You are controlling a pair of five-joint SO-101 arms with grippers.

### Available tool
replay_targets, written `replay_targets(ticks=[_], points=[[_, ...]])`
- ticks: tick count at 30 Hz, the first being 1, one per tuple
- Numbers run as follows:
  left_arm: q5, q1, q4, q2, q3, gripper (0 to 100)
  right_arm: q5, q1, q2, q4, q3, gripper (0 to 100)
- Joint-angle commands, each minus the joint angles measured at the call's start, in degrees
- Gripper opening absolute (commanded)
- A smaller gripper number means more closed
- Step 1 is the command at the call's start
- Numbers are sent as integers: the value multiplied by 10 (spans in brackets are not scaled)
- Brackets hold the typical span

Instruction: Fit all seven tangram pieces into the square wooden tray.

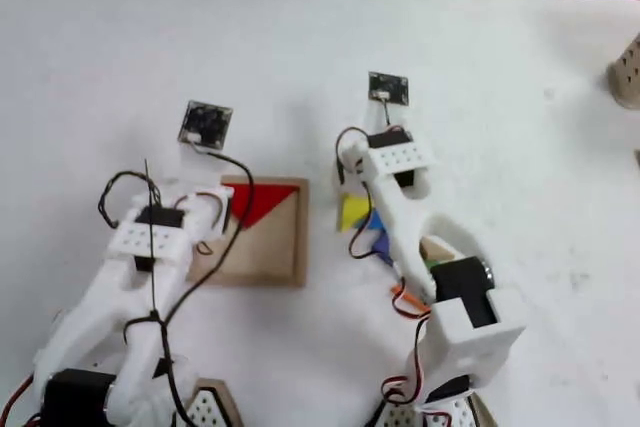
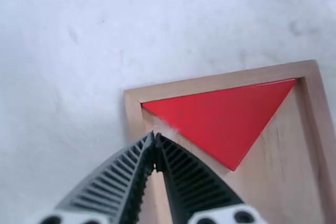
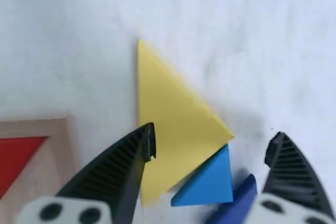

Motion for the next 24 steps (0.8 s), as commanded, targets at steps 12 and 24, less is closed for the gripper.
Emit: replay_targets(ticks=[12, 24], points=[[-18, 3, -11, -17, -4, 28, -2, -6, -4, 13, -23, 327], [-20, 3, -10, -19, -3, 28, 0, -23, 85, 69, -110, 327]])
